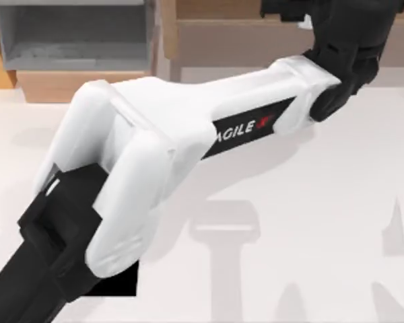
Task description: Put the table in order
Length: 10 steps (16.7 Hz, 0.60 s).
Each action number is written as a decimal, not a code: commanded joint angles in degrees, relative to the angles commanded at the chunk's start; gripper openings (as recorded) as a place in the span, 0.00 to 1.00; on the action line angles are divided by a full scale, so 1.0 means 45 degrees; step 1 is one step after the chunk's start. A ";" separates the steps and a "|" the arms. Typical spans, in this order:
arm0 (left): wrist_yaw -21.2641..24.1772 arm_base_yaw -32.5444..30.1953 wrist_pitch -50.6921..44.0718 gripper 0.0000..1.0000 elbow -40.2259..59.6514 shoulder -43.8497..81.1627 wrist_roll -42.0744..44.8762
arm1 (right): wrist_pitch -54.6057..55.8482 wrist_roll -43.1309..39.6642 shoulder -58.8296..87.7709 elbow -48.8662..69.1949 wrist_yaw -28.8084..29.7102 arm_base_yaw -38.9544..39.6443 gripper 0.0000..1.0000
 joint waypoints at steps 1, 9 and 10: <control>-0.0051 -0.0066 0.0108 0.00 -0.0222 -0.0147 -0.0001 | 0.0000 0.0000 0.0000 0.0000 0.0000 0.0000 1.00; 0.0296 -0.0008 0.0399 0.00 -0.0754 -0.0455 0.0532 | 0.0000 0.0000 0.0000 0.0000 0.0000 0.0000 1.00; 0.0557 -0.0002 0.0538 0.00 -0.1111 -0.0685 0.0846 | 0.0000 0.0000 0.0000 0.0000 0.0000 0.0000 1.00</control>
